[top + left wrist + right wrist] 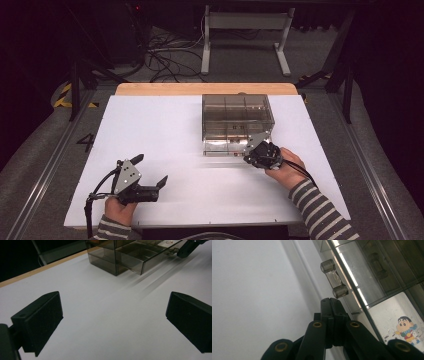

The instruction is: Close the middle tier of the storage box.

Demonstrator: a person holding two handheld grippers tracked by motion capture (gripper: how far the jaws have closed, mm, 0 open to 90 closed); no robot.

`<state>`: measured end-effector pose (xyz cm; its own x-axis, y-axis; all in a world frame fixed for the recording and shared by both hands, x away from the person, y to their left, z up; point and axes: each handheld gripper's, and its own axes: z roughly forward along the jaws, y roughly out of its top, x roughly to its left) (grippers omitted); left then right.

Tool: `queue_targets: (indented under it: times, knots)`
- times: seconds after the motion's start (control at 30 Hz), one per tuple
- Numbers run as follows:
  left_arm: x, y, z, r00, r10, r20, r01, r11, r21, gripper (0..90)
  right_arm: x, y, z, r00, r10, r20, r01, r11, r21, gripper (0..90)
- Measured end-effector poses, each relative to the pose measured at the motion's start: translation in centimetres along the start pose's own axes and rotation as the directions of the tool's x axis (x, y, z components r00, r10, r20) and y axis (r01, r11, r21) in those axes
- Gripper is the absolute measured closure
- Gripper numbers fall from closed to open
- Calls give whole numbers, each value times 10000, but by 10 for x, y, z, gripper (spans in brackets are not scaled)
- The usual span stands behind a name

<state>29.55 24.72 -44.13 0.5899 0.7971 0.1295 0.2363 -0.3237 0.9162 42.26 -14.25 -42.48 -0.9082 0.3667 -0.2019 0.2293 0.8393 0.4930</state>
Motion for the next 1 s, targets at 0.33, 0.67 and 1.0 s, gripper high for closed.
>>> queue_targets:
  times: [0.33,0.67,1.0]
  knots:
    - [0,0,0,10000,47,-13,-47,10000,14,16,-4,0,2,9993,345,155,-344,9994,-53,900]
    - [0,0,0,10000,50,-15,-50,10000,13,16,-4,1,2,9993,333,189,-332,9994,-46,900]
    - [1,0,-1,10000,69,-15,-69,10000,-2,16,-4,2,1,9993,325,189,-324,9995,-33,900]
